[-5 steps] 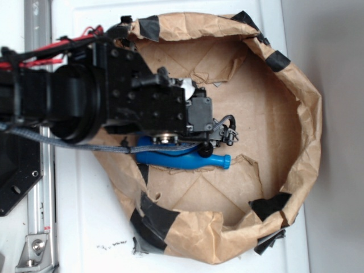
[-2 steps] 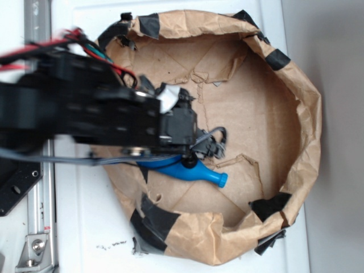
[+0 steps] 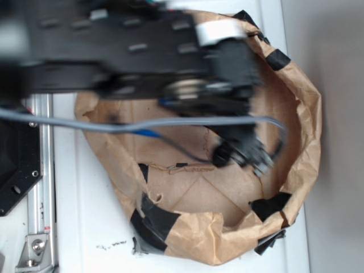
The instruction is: Grab the yellow duck.
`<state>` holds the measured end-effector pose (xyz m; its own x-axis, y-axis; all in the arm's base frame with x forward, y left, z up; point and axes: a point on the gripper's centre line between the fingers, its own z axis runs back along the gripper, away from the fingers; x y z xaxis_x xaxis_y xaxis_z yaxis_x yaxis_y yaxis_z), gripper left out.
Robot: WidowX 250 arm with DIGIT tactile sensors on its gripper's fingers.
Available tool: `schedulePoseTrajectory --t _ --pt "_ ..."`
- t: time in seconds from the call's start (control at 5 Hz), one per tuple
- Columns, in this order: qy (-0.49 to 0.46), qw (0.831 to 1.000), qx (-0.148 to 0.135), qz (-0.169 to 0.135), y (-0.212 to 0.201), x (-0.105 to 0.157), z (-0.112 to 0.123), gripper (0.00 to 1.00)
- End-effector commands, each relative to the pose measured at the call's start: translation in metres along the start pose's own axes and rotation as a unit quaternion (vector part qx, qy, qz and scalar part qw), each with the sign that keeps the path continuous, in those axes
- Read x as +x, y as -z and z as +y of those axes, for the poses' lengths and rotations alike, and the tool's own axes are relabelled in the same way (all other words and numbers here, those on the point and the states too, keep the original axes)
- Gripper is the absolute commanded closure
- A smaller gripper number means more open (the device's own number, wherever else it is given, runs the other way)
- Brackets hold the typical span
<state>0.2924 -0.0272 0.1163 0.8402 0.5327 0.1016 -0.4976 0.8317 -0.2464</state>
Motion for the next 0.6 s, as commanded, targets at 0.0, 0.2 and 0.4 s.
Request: schedulePoseTrajectory --t 0.0,0.2,0.4 --pt "0.097 0.994 0.028 -0.043 -0.014 0.003 -0.011 1.0" --pt "0.112 0.993 0.015 -0.041 -0.016 -0.003 -0.005 1.0" --pt "0.097 0.994 0.004 -0.045 -0.018 -0.002 0.0 1.0"
